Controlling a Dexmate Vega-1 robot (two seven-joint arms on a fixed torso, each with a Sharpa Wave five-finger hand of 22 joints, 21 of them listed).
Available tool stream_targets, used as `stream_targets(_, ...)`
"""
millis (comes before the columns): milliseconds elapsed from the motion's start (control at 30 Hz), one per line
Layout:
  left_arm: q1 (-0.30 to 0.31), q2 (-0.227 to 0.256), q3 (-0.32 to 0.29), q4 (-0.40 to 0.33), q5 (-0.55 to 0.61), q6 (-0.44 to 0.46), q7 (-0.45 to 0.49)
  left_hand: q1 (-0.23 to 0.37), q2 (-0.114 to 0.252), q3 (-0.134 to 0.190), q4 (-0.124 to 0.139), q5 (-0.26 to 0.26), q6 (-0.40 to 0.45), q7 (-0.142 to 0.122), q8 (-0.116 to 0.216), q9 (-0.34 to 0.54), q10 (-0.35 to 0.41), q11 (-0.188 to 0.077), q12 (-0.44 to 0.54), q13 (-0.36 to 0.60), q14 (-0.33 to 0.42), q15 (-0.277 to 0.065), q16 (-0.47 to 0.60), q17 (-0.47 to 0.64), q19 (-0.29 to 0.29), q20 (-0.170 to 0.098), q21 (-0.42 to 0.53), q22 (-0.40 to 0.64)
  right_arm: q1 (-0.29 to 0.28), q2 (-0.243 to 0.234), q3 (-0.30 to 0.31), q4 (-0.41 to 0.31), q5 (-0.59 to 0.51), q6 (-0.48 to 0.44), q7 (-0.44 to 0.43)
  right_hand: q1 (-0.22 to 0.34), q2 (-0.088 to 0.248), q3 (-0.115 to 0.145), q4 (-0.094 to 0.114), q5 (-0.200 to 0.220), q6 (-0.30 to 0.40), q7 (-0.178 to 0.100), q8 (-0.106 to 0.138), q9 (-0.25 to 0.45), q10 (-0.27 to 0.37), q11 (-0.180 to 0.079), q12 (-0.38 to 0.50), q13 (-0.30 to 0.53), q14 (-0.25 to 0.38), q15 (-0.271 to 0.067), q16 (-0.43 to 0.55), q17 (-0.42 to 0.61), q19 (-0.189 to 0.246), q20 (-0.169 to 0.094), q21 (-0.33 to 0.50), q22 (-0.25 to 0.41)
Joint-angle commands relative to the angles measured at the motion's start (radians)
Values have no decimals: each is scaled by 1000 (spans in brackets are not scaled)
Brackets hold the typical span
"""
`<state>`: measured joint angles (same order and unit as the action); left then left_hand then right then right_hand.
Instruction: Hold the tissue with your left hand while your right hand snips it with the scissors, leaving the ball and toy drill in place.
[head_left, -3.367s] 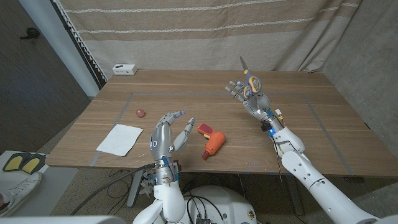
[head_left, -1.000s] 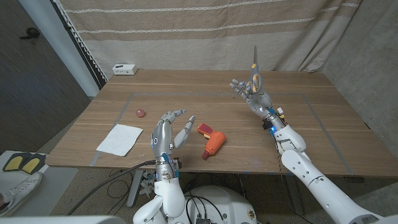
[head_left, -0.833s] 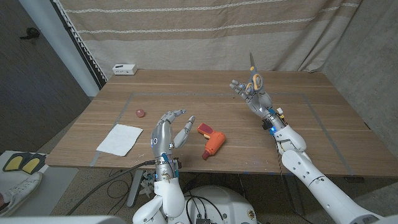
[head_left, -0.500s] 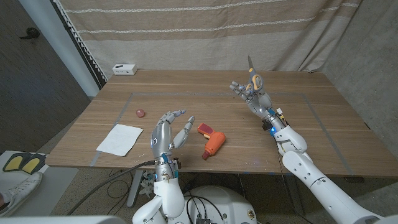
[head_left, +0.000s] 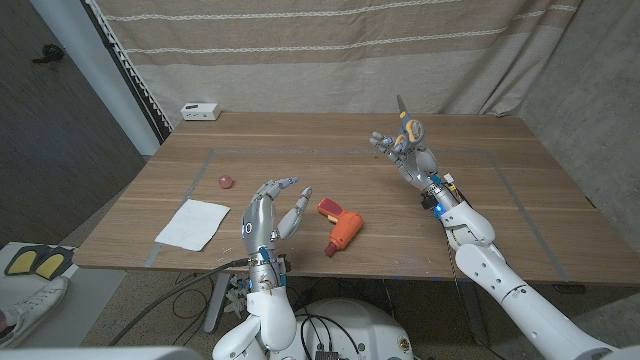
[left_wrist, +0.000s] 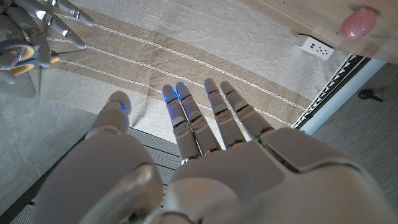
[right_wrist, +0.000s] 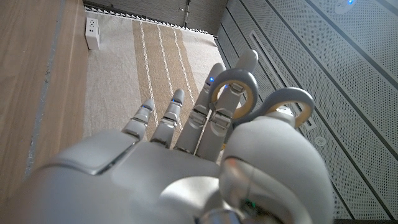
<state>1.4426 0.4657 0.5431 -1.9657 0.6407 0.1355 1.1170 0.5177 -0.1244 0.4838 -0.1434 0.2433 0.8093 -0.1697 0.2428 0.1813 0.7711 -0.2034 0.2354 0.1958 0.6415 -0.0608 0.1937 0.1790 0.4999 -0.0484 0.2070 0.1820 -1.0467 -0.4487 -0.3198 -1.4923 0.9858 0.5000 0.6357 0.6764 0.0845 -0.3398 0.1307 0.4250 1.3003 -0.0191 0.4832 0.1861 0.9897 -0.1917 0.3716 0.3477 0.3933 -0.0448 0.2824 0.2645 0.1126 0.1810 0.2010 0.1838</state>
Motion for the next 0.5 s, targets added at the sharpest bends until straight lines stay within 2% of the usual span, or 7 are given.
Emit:
stream_targets(33,0,-2,-3,2,2,-3,0,11,-3,5,-2,-2,13,1,-4,4,7,-1,-1,-1,12,-160,0,2,6,-89,0,1,-6,-19,-8,-22,-12,-6,-35,-5,-11,-1,-6,2,16,14,2,2,11,-11,-4,-4,4,-126,-4,-3,-4,8,4,5)
stream_targets(133,2,-3,-5,1,0,-5,0,11,-3,6,-2,-2,15,1,-5,4,8,-1,-1,-1,12,-160,0,2,6,-88,0,1,-5,-13,-8,-15,7,-5,-17,-14,-12,0,-4,3,25,22,2,1,13,-10,-7,-8,5,-123,-5,-4,-6,9,3,5)
stream_targets(200,3,-1,-5,1,0,-4,0,11,-3,6,-2,-2,15,1,-5,4,9,-1,-1,-1,12,-160,0,2,5,-89,0,1,-4,-10,-9,-9,6,0,-15,-38,-11,2,4,9,22,26,-7,-1,9,-1,-16,-17,4,-110,-7,-5,-11,13,2,6)
stream_targets(267,3,1,-3,0,-1,-2,0,11,-3,6,-2,-3,17,0,-5,4,10,-1,-1,-1,12,-160,0,2,6,-89,0,1,-6,-9,-9,-9,1,5,-19,-42,-11,6,3,14,14,24,-14,-1,1,2,-23,-23,-4,-110,-12,-6,-13,16,2,6)
stream_targets(367,2,2,-3,-1,-2,-1,0,11,-4,6,-2,-3,19,0,-5,4,11,-1,-2,-1,13,-160,0,2,6,-88,0,1,-7,-7,-9,-7,-3,13,-20,-16,-17,21,-20,30,-6,13,-30,-1,-29,-1,-44,-35,-18,-103,-21,-10,-19,18,1,6)
stream_targets(433,0,4,-2,-1,-4,-1,0,11,-4,6,-2,-3,20,1,-5,4,12,-1,-2,-1,13,-160,0,2,6,-89,0,1,-7,-6,-9,-5,-4,18,-18,6,-19,29,-35,39,-7,9,-33,0,-35,-11,-51,-42,-21,-106,-24,-13,-19,18,2,6)
stream_targets(500,-2,6,-1,-2,-4,1,0,11,-4,7,-2,-3,21,0,-5,4,12,-2,-2,-1,13,-160,-1,2,6,-89,0,1,-5,-2,-9,0,-3,26,-12,46,-15,45,-58,53,-10,-3,-39,0,-39,-14,-59,-50,-24,-108,-27,-16,-20,18,2,6)
